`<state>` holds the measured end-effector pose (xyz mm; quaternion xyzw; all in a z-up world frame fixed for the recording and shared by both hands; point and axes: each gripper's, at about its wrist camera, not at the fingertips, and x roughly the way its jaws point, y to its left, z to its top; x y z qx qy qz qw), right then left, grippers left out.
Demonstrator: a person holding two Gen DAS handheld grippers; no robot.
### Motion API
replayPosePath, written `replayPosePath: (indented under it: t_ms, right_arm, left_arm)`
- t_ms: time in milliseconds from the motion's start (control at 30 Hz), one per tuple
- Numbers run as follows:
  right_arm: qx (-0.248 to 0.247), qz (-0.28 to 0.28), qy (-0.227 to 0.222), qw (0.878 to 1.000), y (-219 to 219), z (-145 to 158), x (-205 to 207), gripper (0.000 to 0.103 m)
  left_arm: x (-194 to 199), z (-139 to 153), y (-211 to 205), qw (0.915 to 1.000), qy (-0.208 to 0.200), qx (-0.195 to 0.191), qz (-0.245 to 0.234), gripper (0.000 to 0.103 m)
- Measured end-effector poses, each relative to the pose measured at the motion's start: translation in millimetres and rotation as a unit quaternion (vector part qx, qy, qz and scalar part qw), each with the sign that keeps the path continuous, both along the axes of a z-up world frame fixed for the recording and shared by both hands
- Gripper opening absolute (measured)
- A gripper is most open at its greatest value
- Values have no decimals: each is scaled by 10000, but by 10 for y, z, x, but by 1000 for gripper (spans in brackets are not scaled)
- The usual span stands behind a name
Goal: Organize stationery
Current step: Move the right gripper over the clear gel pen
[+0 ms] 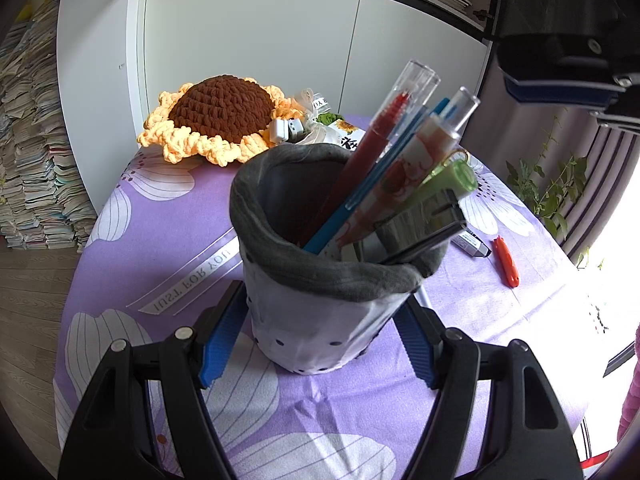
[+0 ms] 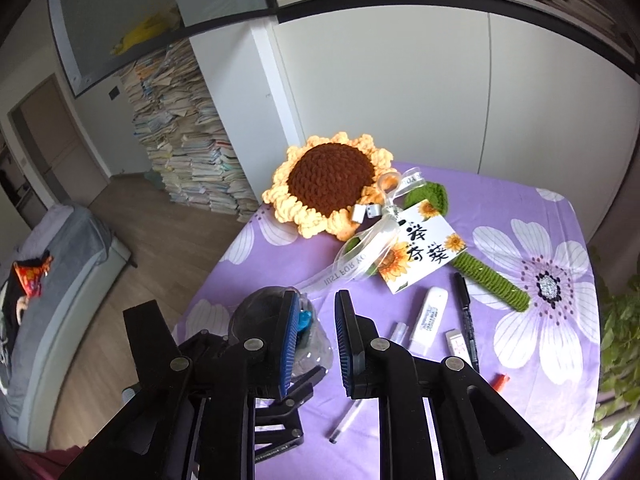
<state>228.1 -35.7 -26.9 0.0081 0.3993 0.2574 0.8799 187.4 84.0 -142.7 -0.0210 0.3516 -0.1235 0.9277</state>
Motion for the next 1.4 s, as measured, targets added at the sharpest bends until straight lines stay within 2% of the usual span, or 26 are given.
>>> replayPosePath:
  t_ms: [133, 367, 467, 633, 867, 1000, 1067, 1400]
  right_arm:
    - [-65, -144, 407, 9990, -232, -193, -76, 23]
    - [-654, -408, 1382, 9874, -226, -1010, -238, 23]
    - [-816, -498, 1377, 9859, -159, -1154, -292, 23]
    - [-580, -426, 1421, 9872, -123, -1169, -305, 23]
    - [-850, -458, 1434, 9849, 4, -1304, -290, 23]
    - [-1063, -485, 1295, 9847, 1, -1303, -316, 23]
    - [-1170, -572, 1305, 9829, -42, -1304, -318, 11]
    - [-1315, -422, 1495, 9791, -501, -1201, -543, 10]
  left_arm:
    - [5, 1, 3, 10000, 0, -1, 0, 72]
    - [6, 2, 3, 10000, 2, -4, 0, 72]
    - [6, 2, 3, 10000, 2, -3, 0, 72]
    - [6, 3, 4, 10000, 3, -3, 0, 72]
    - [4, 3, 2, 10000, 4, -4, -1, 73]
    - [7, 4, 4, 10000, 4, -5, 0, 73]
    - [8, 4, 5, 10000, 4, -6, 0, 73]
    - [8, 5, 5, 10000, 7, -9, -1, 72]
